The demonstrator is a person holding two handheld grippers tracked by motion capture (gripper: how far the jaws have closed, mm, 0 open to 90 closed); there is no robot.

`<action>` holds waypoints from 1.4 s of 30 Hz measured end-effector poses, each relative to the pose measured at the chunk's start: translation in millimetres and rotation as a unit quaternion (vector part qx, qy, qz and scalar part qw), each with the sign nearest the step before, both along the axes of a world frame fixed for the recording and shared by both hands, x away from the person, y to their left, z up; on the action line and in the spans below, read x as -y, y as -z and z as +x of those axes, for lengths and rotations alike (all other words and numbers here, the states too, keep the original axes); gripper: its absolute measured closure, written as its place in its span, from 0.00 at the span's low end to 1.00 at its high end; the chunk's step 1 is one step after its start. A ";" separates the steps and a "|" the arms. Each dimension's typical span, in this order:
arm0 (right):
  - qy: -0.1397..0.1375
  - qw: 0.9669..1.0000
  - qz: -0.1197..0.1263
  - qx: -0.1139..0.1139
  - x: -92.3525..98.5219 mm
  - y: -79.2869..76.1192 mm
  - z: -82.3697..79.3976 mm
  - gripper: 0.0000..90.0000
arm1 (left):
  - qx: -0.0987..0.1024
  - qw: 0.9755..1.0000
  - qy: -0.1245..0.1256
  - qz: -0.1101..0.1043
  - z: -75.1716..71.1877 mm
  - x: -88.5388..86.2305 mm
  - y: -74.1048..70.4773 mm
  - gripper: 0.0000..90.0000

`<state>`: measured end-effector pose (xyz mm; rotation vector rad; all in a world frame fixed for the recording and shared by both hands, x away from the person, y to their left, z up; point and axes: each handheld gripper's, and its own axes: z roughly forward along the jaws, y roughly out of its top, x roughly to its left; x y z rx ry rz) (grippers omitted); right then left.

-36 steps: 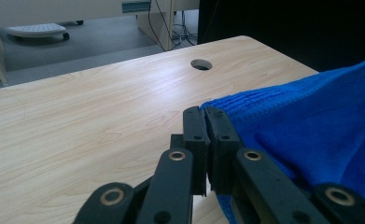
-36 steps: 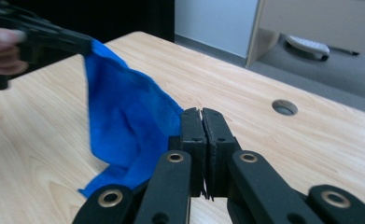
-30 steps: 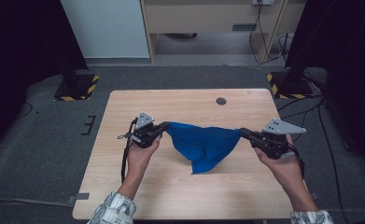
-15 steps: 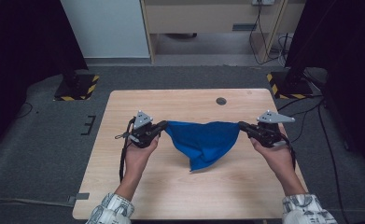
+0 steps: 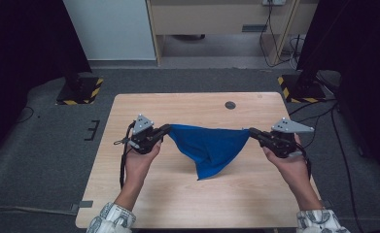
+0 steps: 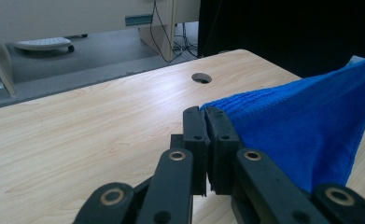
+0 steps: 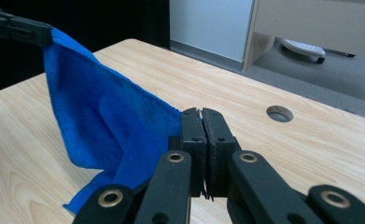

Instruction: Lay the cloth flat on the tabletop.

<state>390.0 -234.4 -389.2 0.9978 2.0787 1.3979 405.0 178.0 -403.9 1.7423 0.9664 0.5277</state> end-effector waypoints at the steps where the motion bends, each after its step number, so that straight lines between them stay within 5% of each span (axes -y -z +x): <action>1: 0.000 1.000 0.000 0.001 0.0 -1.1 -0.8 0.98 | 0.000 1.000 0.000 0.001 0.2 0.2 -0.6 0.97; 11: 0.001 1.000 0.002 0.001 1.4 -5.1 1.5 0.98 | -0.001 1.000 0.001 -0.008 -0.7 -0.8 -4.0 0.97; 17: -0.007 1.000 0.009 0.015 0.6 -13.5 -10.3 0.98 | 0.008 1.000 0.007 -0.006 -15.0 -3.6 -12.4 0.97; 31: -0.032 0.996 0.029 0.073 11.6 -65.1 -64.2 0.98 | 0.048 0.998 0.033 -0.019 -70.2 -7.8 -70.5 0.97; 36: -0.029 0.997 0.012 0.066 12.0 -67.3 -53.4 0.98 | 0.029 0.999 0.028 0.001 -51.0 -3.1 -73.5 0.97; 42: -0.015 1.000 -0.012 0.019 3.4 -39.3 -6.6 0.98 | -0.009 1.000 0.016 0.021 -5.8 3.5 -45.2 0.96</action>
